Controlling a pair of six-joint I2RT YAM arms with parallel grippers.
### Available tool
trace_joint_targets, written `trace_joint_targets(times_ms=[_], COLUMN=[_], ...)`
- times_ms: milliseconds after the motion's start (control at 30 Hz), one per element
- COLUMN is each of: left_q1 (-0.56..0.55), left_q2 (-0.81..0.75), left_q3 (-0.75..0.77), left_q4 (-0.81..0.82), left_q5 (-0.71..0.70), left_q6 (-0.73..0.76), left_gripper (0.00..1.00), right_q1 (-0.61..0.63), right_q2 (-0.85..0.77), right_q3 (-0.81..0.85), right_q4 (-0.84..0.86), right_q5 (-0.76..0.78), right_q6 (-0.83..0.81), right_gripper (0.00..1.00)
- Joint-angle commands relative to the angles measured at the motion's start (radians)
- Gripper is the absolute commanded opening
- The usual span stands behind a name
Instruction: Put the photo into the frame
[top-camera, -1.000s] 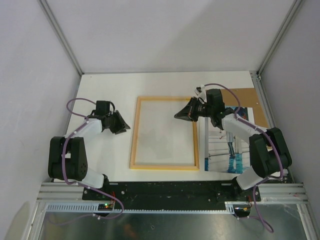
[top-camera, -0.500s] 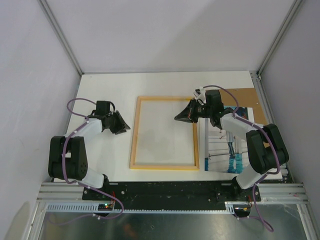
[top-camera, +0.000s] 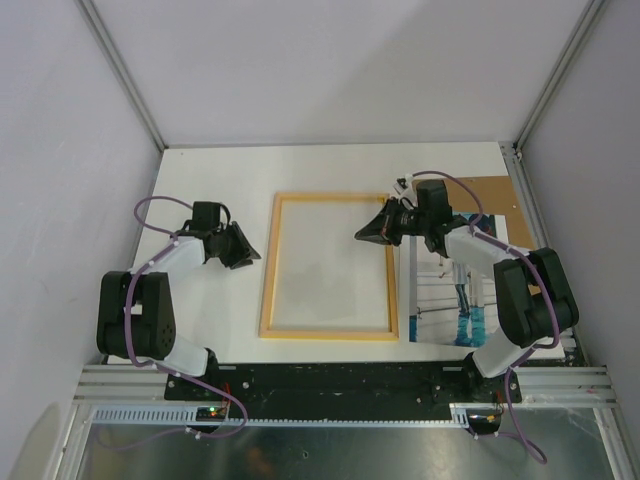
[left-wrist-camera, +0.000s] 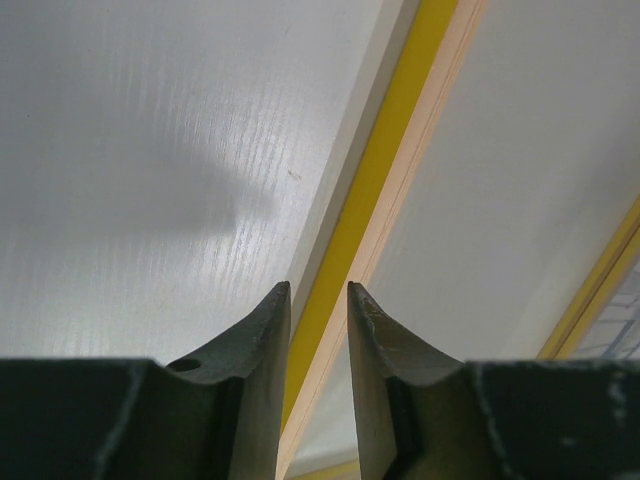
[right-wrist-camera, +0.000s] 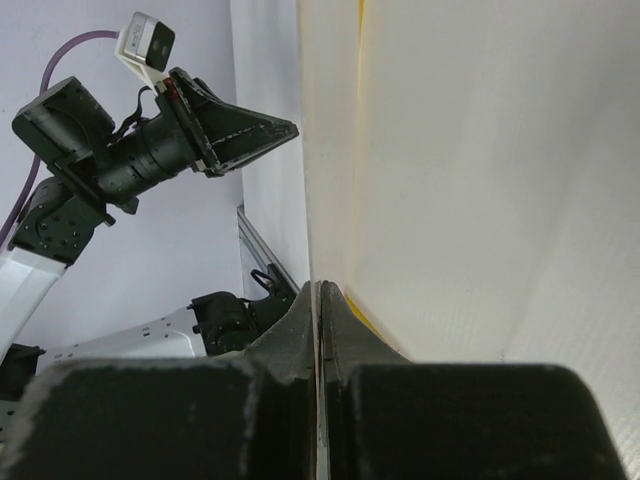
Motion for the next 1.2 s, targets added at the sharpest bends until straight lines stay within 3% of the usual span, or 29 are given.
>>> trace_joint_targets(times_ms=[0, 1167], left_q1=[0.002, 0.002], left_q2=[0.002, 0.005], left_q3=[-0.007, -0.007], left_q4=[0.020, 0.020], left_q5=[0.011, 0.013], left_q6=[0.025, 0.026], left_gripper=[0.33, 0.33], right_q1=[-0.004, 0.001], right_q2=[-0.021, 0.032], right_q3=[-0.015, -0.039], right_q4=[0.050, 0.232], right_q5=[-0.016, -0.084], right_q6=[-0.006, 0.105], right_gripper=[0.00, 0.00])
